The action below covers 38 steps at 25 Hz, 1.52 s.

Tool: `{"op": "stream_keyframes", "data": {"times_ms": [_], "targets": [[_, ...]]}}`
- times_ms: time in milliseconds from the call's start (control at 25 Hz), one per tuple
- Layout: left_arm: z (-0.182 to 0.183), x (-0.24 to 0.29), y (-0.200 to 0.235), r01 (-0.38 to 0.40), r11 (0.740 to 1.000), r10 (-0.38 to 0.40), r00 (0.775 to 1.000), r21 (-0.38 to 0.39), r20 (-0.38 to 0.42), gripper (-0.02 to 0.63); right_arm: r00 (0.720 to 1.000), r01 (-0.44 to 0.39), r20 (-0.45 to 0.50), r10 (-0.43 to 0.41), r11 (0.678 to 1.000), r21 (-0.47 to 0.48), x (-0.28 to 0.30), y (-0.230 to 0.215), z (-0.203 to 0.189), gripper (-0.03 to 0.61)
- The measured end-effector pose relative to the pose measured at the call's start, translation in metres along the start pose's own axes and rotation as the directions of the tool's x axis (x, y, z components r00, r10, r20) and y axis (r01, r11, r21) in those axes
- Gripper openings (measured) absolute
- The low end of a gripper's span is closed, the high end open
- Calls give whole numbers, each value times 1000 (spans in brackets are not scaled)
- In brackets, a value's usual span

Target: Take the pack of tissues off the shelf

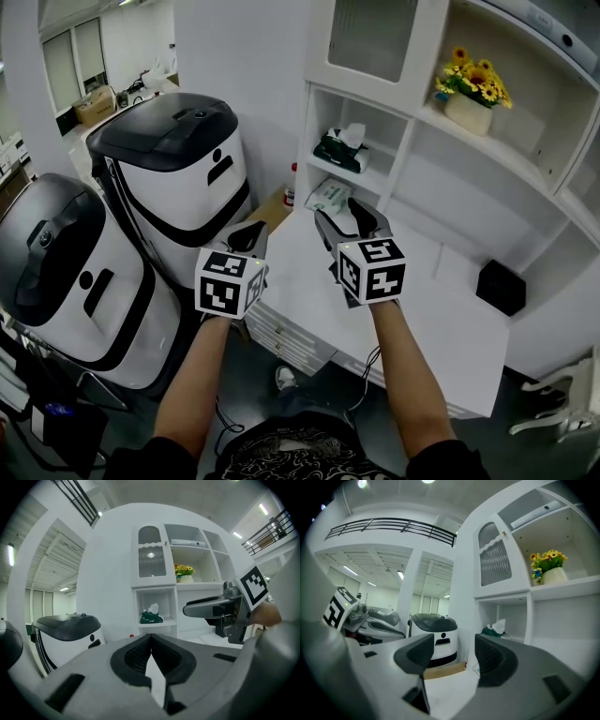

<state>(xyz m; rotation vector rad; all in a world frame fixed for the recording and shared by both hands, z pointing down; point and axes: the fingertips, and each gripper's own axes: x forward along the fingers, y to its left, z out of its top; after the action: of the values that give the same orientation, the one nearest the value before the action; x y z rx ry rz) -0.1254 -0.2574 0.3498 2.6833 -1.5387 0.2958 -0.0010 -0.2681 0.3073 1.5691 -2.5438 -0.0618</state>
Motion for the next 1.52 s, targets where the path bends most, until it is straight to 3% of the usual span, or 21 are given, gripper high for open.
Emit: {"op": "stream_keyframes", "data": {"times_ms": [1040, 1520], "targets": [[31, 157, 53, 56, 998, -55, 998, 37, -13, 9, 999, 46, -26, -47, 999, -6, 133, -102, 2, 275], [36, 197, 74, 52, 998, -51, 999, 29, -17, 9, 997, 41, -62, -42, 999, -31, 179, -131, -3, 284]]}}
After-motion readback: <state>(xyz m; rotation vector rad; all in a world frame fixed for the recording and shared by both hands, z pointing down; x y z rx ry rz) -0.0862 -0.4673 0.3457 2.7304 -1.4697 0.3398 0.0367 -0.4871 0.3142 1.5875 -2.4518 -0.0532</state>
